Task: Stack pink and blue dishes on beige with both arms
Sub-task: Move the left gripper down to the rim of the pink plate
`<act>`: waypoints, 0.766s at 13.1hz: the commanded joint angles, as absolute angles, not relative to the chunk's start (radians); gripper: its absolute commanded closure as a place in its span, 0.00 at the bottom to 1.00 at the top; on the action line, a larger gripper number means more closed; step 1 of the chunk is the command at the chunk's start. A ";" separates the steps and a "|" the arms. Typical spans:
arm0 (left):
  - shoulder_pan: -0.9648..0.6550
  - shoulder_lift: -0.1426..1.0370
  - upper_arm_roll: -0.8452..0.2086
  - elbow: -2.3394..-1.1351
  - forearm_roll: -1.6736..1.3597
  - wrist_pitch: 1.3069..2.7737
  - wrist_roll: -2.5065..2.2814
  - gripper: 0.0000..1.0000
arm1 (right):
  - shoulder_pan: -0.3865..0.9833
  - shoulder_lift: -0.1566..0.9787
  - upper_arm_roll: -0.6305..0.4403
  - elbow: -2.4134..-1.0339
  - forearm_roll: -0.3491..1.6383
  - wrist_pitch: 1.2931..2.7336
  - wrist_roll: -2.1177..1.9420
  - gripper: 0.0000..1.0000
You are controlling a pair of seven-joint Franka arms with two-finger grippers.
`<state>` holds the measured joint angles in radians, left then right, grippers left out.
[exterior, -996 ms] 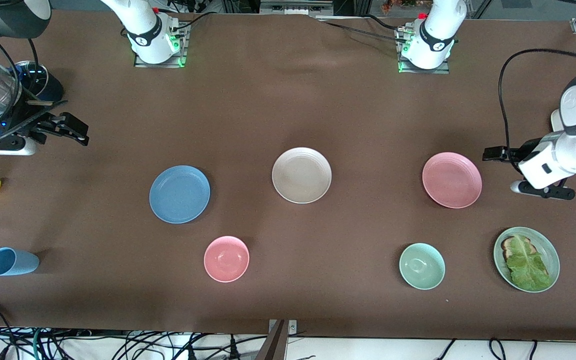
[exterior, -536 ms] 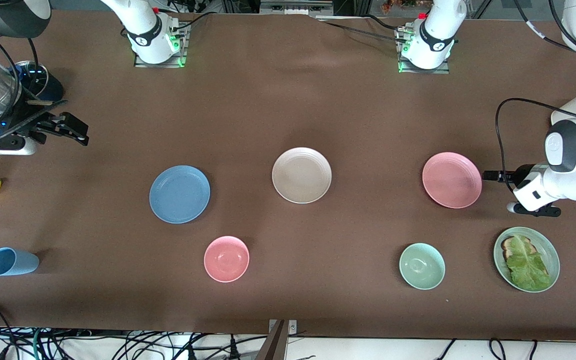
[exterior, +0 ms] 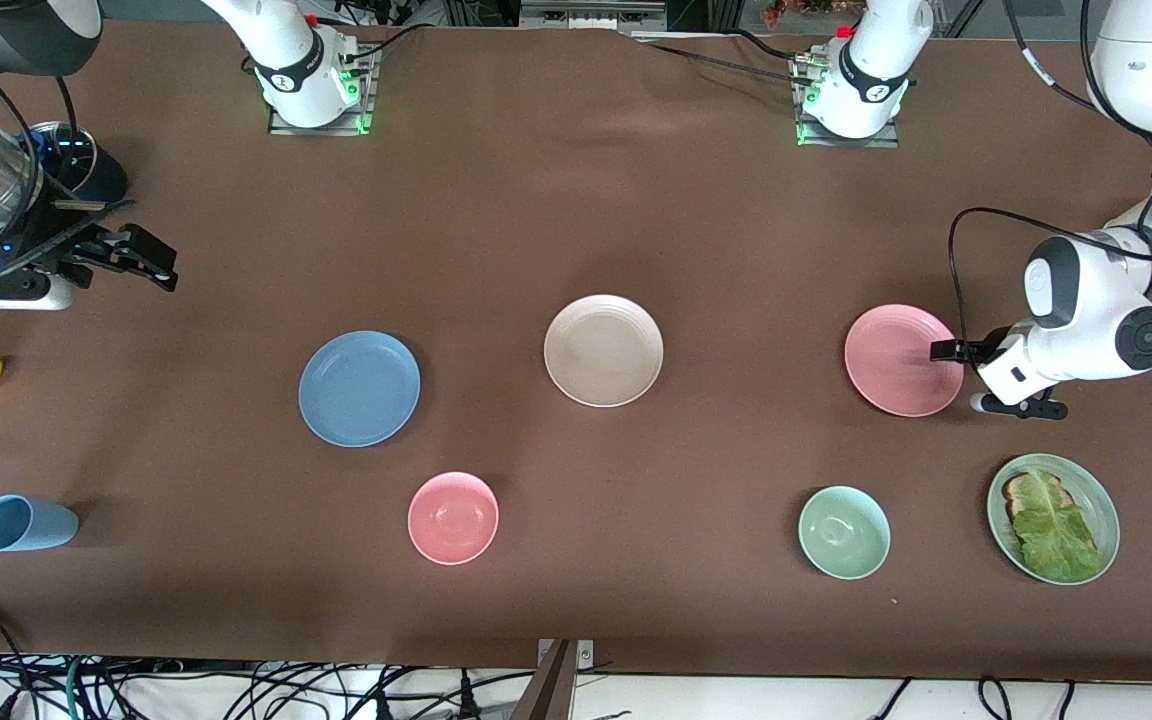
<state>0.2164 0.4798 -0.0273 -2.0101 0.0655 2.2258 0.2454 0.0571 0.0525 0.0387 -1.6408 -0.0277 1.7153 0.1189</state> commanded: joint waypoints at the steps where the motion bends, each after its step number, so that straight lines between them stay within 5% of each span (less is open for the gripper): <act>1: 0.221 0.479 -0.029 -2.036 0.117 2.253 0.261 0.00 | 0.057 0.026 0.043 -1.654 -0.041 1.712 0.132 0.00; 2: 0.221 0.483 -0.029 -2.034 0.117 2.253 0.261 0.05 | 0.057 0.026 0.043 -1.655 -0.041 1.710 0.132 0.00; 4: 0.221 0.492 -0.029 -2.031 0.117 2.252 0.259 0.56 | 0.057 0.026 0.043 -1.655 -0.041 1.709 0.132 0.00; 7: 0.224 0.503 -0.029 -2.025 0.115 2.250 0.253 1.00 | 0.057 0.026 0.044 -1.655 -0.041 1.709 0.132 0.00; 10: 0.221 0.505 -0.031 -2.008 0.115 2.240 0.244 1.00 | 0.057 0.026 0.043 -1.655 -0.041 1.707 0.132 0.00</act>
